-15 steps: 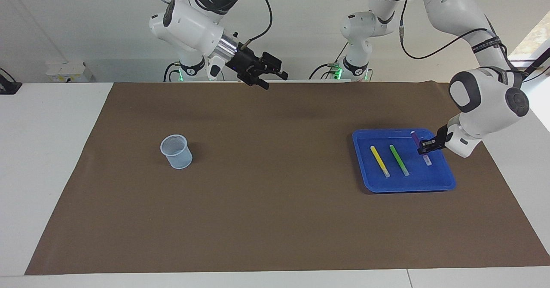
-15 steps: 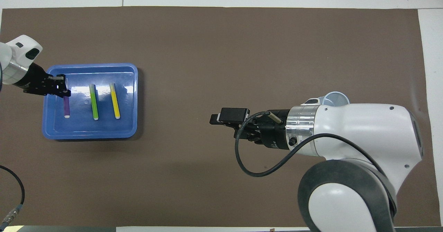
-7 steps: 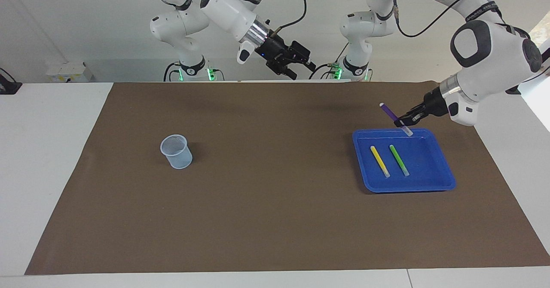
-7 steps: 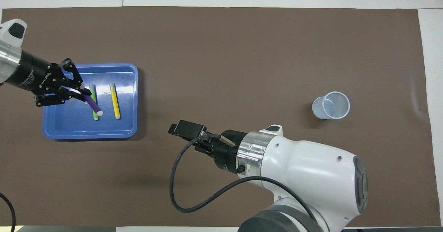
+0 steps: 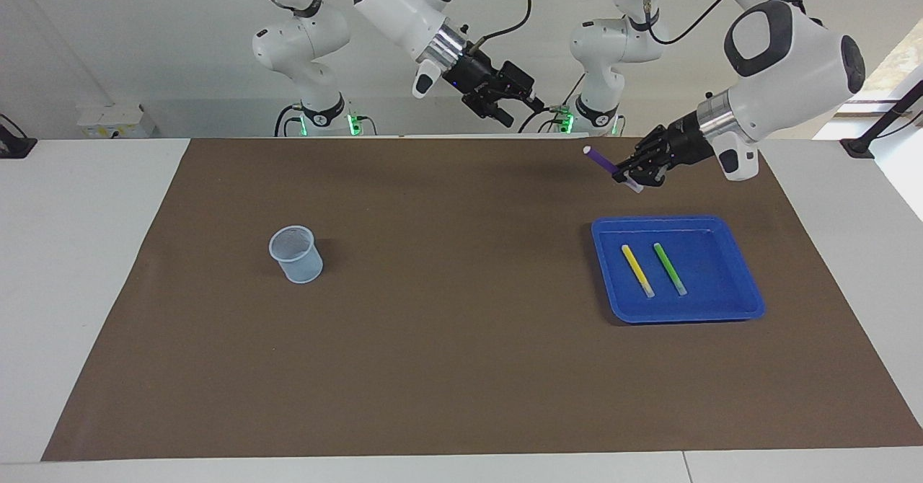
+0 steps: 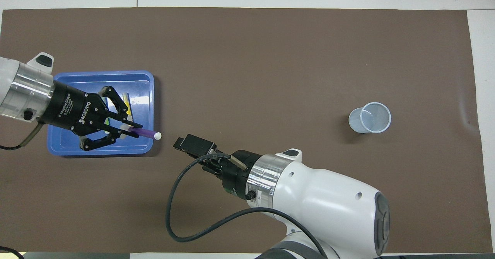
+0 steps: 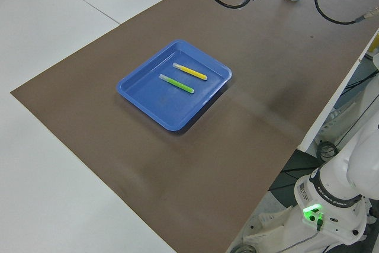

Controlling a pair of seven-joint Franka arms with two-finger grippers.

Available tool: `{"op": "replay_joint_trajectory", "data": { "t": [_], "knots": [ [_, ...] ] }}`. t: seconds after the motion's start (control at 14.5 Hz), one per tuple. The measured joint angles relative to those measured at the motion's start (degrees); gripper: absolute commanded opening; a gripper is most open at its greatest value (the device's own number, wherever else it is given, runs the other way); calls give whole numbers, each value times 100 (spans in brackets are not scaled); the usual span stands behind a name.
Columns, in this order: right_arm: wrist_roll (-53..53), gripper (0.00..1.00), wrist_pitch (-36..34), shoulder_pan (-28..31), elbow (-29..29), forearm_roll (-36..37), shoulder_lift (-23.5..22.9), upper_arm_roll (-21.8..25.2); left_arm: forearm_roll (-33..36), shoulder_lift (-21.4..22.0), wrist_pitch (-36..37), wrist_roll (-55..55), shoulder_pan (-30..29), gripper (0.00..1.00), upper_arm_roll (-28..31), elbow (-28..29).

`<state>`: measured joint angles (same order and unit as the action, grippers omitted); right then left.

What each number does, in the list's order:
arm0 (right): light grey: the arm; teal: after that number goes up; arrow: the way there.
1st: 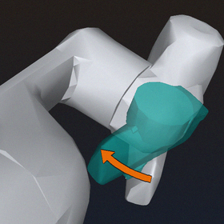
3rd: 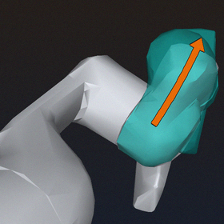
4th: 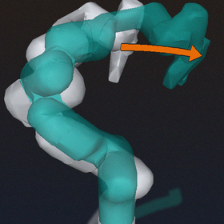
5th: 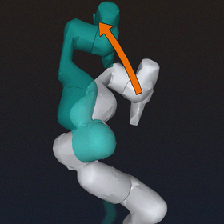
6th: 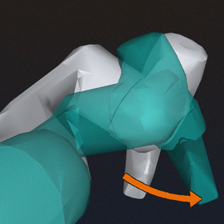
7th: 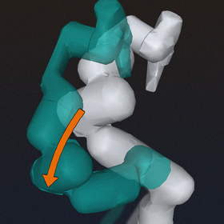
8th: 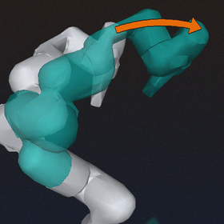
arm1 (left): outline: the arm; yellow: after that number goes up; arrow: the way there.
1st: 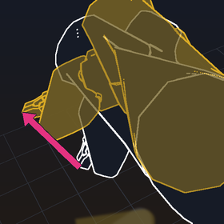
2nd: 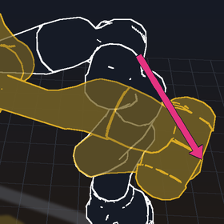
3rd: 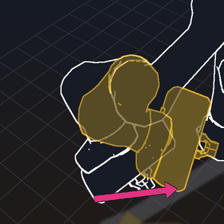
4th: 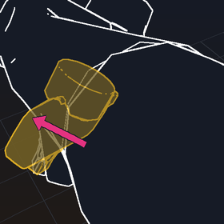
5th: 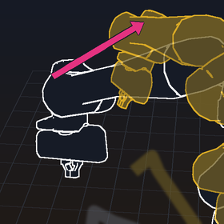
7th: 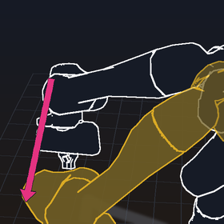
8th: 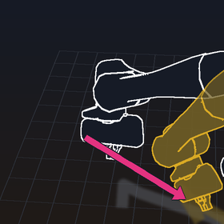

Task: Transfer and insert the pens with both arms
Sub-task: 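Lift the purple pen with the left gripper toward the right gripper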

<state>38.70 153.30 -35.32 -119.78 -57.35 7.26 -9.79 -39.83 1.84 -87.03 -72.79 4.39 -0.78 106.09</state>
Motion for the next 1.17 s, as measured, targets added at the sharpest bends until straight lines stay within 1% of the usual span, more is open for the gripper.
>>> {"op": "replay_joint_trajectory", "data": {
  "t": [0.14, 0.21, 0.48, 0.62, 0.69, 0.76, 0.89, 1.03, 1.1, 1.17],
  "knots": [
    [0, 83, 0, -11, 101, 0, -88, 2, -304, 202, -25, -153, 15, 0, -1, 346],
    [0, 82, 0, -45, 188, 0, -165, 1, -380, 273, -97, -252, 67, 0, 2, 469],
    [0, 82, -21, -126, 739, 33, -618, -2, -453, 415, -508, -609, 456, 0, -7, 752],
    [-19, 82, -52, -126, 777, 182, -679, -4, -538, 429, -527, -620, 459, 0, 1, 784],
    [-19, 81, -150, -125, 784, 358, -689, -3, -604, 433, -528, -620, 458, 0, 8, 801],
    [-19, 77, -227, -122, 786, 515, -693, -2, -652, 437, -528, -620, 457, 0, 15, 813],
    [-19, 65, -254, -114, 788, 680, -699, 2, -673, 440, -530, -621, 456, 0, 21, 820],
    [-19, 56, -254, -105, 791, 709, -702, 9, -678, 440, -530, -621, 456, 0, 22, 821],
    [-19, 53, -254, -97, 792, 710, -703, 16, -680, 440, -530, -621, 456, 0, 22, 821],
    [-22, 52, -254, -71, 793, 712, -703, 21, -681, 441, -530, -621, 456, 0, 22, 821]
  ]
}}
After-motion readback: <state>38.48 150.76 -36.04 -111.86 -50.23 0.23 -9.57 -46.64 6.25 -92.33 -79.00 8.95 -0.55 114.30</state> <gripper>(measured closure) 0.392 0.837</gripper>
